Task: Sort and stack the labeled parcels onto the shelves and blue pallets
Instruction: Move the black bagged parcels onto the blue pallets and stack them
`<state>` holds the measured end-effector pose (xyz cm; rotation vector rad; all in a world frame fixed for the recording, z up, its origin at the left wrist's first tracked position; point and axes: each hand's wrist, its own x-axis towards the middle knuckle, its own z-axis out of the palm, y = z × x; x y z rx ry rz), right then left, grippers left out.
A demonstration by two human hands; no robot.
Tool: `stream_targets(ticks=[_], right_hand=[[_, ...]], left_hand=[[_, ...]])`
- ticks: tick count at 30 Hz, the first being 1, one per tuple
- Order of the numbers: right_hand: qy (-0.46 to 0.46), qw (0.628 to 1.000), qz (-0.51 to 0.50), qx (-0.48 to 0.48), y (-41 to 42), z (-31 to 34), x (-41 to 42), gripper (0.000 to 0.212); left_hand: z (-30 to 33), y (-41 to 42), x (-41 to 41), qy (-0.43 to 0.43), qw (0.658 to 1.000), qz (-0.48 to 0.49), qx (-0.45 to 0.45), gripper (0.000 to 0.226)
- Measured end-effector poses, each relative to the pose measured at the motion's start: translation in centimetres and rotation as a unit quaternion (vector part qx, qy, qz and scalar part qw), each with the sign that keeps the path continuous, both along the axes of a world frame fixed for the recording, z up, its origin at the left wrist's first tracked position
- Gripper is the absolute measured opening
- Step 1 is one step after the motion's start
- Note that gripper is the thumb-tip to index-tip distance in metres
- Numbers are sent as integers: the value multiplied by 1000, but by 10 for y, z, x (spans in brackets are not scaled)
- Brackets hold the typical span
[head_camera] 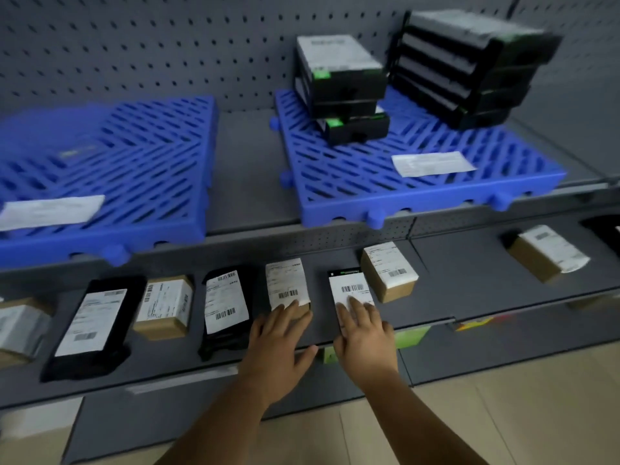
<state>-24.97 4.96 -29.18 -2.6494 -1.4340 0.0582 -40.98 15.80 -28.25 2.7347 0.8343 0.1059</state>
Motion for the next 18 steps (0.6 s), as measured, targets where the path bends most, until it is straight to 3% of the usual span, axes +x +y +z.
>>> stream_targets(ticks=[18], right_hand=[[-51, 983, 109, 141, -160, 150, -38, 58]], left_hand=[[128, -157, -27, -52, 996, 65, 44, 69]])
